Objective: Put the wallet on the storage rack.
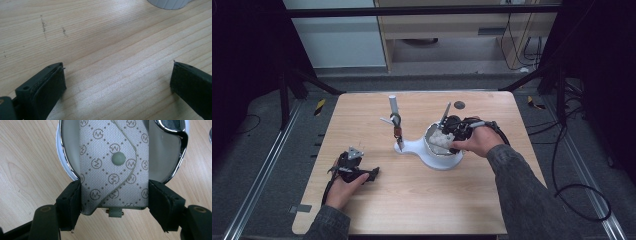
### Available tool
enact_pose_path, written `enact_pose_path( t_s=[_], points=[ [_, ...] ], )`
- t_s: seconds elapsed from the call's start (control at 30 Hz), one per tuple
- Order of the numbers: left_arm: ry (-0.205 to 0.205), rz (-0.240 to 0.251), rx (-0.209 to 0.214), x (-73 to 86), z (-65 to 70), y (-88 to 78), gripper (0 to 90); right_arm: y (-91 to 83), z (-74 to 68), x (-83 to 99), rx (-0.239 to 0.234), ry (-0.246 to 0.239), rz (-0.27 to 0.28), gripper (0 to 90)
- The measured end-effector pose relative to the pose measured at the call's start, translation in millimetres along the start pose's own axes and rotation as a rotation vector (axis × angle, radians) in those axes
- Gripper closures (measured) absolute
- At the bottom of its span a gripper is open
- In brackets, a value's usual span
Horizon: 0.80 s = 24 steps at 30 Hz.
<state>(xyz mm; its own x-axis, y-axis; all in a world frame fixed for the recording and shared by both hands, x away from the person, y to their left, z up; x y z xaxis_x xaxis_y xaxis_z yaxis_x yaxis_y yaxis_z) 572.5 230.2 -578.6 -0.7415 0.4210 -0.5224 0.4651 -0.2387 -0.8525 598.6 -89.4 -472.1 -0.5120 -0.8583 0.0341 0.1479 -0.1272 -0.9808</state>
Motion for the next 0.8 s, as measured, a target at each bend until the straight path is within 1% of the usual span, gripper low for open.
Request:
enact_pose_path(
  t_s=[0.23, 0.3, 0.63, 0.7, 0.77, 0.8],
  points=[
    [-0.002, 0.003, 0.001, -0.5, 0.7, 0.3, 0.0, 3.8, 0.2, -2.4, -0.007, 0.004, -0.004, 30.9],
    [-0.002, 0.003, 0.002, -0.6, 0.9, 0.3, 0.0, 4.0, -0.4, -3.1, -0.013, 0.014, -0.003, 30.8],
    [0.000, 0.003, 0.001, -0.7, 1.0, 0.3, 0.0, 4.8, -0.4, -6.4, -0.010, 0.000, 0.001, 31.4],
    [0.000, 0.003, 0.001, -0.7, 1.1, 0.3, 0.0, 4.6, -1.0, -6.2, -0.016, 0.007, 0.002, 31.4],
    [0.000, 0.003, 0.001, -0.7, 1.1, 0.4, 0.0, 4.8, -0.6, -6.4, -0.014, 0.003, 0.003, 31.4],
    [0.000, 0.003, 0.001, -0.7, 1.1, 0.4, 0.0, 4.7, -1.1, -6.5, -0.017, 0.010, 0.003, 31.4]
  ],
)
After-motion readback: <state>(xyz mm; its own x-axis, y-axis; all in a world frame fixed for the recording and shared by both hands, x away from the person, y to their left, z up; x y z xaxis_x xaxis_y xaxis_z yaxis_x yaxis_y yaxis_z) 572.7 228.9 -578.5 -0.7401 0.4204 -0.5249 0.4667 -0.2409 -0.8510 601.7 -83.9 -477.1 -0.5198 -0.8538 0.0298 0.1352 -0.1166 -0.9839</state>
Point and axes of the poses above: each handheld gripper's, and its own axes: y roughly forward along the jaws, x roughly out of its underside, z roughly to its right, the point moved 10 cm from there along y, roughly forward along the jaws, and after that the axes turned 14 degrees about -z, right-handed, at the moved point
